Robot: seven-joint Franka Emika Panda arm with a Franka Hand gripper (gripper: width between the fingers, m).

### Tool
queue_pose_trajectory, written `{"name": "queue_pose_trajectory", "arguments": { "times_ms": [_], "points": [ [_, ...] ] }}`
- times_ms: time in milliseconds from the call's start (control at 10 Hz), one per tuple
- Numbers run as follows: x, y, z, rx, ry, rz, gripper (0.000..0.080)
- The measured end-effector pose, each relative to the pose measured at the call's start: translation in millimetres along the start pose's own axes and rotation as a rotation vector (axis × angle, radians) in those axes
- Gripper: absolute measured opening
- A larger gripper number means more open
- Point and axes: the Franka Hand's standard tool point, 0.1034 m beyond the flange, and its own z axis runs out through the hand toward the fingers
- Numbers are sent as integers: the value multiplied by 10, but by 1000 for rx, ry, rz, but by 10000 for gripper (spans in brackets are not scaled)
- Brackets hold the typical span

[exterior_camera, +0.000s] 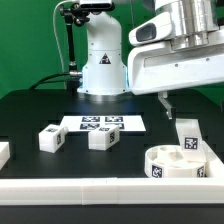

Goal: Assemble stool

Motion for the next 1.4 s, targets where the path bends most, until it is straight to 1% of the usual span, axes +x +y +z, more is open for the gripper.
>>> {"name": "queue_pose_trajectory", "arguments": {
  "times_ms": [400, 700, 900, 1200, 1400],
  "points": [
    [6, 9, 1, -3, 2, -260, 649],
    [7, -76, -3, -30, 6, -664, 649],
    [-50, -179, 13, -46, -6, -861, 649],
    [-44, -145, 17, -56, -4, -989, 649],
    [-73, -129, 50, -72, -18, -1177, 649]
  ]
}}
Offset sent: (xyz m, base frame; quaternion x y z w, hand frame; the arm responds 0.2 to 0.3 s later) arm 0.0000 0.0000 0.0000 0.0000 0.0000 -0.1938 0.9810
